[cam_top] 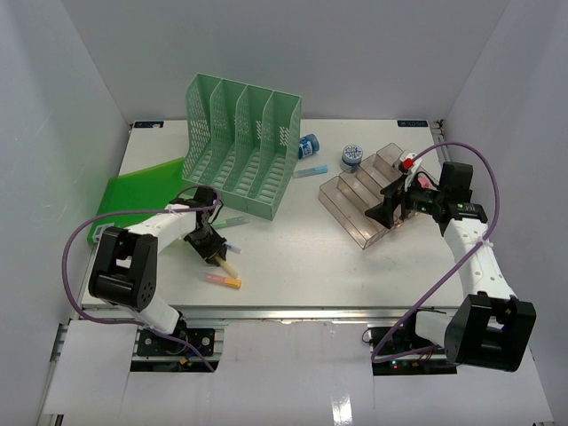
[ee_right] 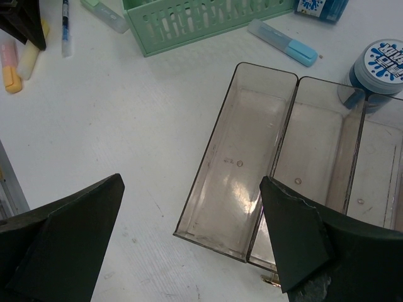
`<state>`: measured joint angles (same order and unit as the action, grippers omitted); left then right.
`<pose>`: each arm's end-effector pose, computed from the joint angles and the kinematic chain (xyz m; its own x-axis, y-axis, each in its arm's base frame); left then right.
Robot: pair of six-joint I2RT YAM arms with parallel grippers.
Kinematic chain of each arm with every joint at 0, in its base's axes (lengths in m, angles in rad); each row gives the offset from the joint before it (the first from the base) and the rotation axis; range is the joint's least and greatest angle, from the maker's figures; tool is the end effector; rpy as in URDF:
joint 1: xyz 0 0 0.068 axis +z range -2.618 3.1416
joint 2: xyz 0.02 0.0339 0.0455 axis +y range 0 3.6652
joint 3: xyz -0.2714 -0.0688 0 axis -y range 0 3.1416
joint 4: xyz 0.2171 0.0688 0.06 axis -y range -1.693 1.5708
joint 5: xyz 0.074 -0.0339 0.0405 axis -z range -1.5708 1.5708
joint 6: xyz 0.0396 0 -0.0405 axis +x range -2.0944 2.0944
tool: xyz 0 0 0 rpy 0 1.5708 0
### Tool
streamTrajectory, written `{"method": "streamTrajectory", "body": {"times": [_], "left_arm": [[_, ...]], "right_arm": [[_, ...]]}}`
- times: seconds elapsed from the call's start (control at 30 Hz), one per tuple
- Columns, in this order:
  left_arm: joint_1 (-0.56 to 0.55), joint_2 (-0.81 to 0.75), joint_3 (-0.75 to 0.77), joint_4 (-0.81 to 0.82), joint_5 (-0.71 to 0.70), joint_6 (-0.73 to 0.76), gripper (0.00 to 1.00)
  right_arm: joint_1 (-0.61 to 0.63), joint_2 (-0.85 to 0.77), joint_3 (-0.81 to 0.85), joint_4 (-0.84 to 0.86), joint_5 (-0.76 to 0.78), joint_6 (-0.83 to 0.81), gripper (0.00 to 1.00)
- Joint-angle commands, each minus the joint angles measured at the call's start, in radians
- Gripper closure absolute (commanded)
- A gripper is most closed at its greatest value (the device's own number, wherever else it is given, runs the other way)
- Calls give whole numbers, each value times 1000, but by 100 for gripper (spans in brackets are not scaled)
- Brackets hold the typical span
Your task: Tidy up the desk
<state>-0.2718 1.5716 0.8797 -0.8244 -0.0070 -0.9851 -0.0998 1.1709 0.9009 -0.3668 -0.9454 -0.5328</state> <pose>0.2234 -0.0620 0.1792 -0.7551 -0.6546 -0.0359 -0.6533 0.7559 -0.0415 0.2198 0.0103 0.3056 -0.2098 -0.2778 -0.9374 -0.8090 0.5878 0.0069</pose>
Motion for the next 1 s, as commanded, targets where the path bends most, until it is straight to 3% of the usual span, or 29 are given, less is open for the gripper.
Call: {"method": "streamTrajectory", "body": {"times": [0.0,0.13,0.3,0.53,0.73,0.97], "left_arm": [[-3,-37,24,48,23,-20,90],[-11,-104,42,50,94,-10,99],[-58,-211,97,72,176,36,100],[-156,-248,121,318,384,84,100],[-330,-48,262,534,417,48,100],[-470,300,671,554,342,29,100]], "right_arm": [[-10,-16,0,5,-29,-14,4],[-14,-14,1,-1,-36,-19,5],[-15,-3,7,-20,-60,-38,5],[-15,1,7,-40,-101,-58,4],[-36,-5,16,-30,-62,-33,4],[-143,-32,-11,39,-51,57,4]]}}
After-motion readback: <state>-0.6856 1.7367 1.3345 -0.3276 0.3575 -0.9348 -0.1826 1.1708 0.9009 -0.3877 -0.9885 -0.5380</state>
